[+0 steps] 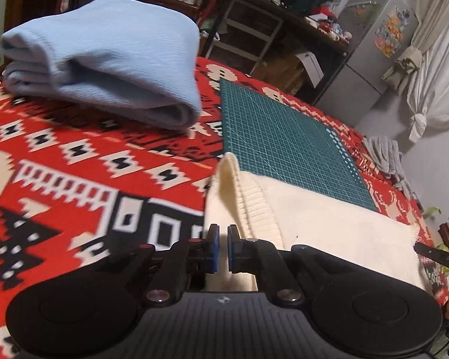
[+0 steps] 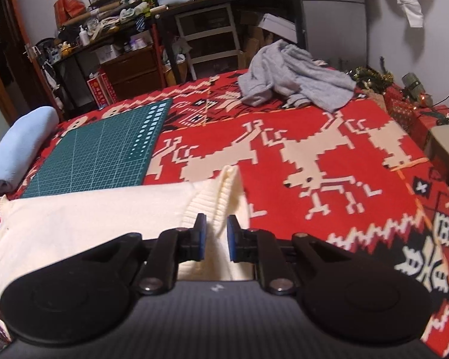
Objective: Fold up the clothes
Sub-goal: 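Pinch the side edge with both tools and tug it straight, then open both tools and release the side edge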
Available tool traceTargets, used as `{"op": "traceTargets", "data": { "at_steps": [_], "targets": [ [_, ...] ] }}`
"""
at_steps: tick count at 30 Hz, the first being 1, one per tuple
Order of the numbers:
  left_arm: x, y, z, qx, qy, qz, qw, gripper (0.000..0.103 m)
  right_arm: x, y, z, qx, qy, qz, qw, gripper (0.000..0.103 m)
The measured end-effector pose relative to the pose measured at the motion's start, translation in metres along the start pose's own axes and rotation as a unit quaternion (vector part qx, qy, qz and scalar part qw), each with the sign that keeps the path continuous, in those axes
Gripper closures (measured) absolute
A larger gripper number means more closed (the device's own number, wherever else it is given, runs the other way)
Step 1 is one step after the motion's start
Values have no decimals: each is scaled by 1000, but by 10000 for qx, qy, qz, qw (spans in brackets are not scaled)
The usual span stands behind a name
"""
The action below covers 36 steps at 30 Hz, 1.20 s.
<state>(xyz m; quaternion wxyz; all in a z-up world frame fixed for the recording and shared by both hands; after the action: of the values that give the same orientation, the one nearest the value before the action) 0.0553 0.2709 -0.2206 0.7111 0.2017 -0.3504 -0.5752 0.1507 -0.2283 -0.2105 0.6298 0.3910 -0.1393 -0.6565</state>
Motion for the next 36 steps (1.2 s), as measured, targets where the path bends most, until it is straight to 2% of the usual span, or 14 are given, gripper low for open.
{"op": "traceTargets", "data": {
  "at_steps": [2,5,8,11,15,18,20,21,26,29,32,36],
  "targets": [
    [2,3,7,106,-19,-52,9999,96,-3,4,5,131,12,105,9999,90],
    [13,16,5,267,-264,-192,9991,96,-10,13,4,188,91,176,9996,90],
    [27,29,-8,269,-271,-421,9984,96,-15,20,-7,147,80,178,9997,89],
    [28,36,-27,198,-261,-335,9989,96,-11,21,-19,22,12,36,10000,89],
    [13,32,-43,84,13,-217,9997,100,1,16,-31,-77,3,-115,9999,93],
    [6,29,-33,107,87,-102,9999,100,4,17,-27,-94,-87,-213,9997,91],
    [3,26,-22,118,302,-206,9993,96,1,18,-19,-38,-256,-119,9996,87],
    [1,24,-16,134,292,-204,9993,96,0,18,-13,1,-230,-69,9997,86],
    [12,22,8,379,-227,-201,9988,96,-18,10,14,61,176,189,9996,86],
    [35,28,-2,356,-570,-411,9969,96,-35,1,16,-81,371,369,9986,86],
    [55,34,-22,221,-543,-741,9955,96,-48,-6,9,-191,431,444,9979,86],
    [57,26,-44,-87,-434,-766,9961,96,-54,-14,5,-312,506,416,9974,86]
  ]
}}
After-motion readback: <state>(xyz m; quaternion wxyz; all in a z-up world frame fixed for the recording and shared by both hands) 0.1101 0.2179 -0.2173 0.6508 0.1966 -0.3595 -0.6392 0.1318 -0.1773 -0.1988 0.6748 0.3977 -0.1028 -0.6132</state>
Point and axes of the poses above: each gripper's, at about its wrist camera, not at the fingertips, and z roughly against the way its jaws point, x to its right, y to its top, the point moved 2 cm from there along -z, roughly the way its jaws point, and after that the axes turned 11 degrees about -z, right-handed, at the moved point
